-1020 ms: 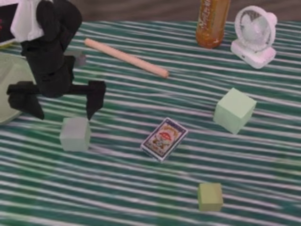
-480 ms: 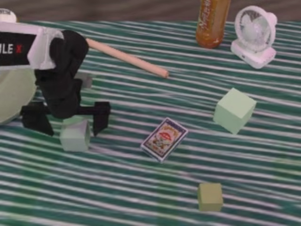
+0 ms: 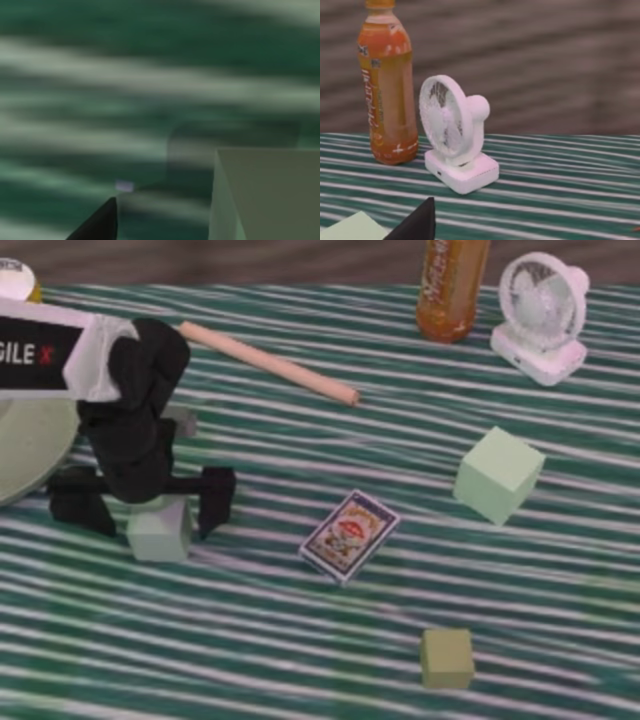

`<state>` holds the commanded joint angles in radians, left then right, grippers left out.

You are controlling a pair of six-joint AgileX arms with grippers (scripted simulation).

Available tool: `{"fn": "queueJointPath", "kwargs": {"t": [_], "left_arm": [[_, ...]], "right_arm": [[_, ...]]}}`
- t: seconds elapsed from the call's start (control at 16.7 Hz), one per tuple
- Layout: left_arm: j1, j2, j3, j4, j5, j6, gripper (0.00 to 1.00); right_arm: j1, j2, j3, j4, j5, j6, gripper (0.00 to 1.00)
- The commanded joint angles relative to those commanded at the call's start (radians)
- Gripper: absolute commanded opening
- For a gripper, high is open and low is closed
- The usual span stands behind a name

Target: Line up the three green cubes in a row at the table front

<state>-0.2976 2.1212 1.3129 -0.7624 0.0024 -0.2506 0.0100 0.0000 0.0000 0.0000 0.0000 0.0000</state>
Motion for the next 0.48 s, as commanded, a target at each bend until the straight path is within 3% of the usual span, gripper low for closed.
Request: {"fn": "queueJointPath", "kwargs": {"t": [0.48], "left_arm": [[0.000,0.000,0.000,0.000,0.000,0.000,0.32]], "right_arm": [[0.000,0.000,0.000,0.000,0.000,0.000,1.00]]}}
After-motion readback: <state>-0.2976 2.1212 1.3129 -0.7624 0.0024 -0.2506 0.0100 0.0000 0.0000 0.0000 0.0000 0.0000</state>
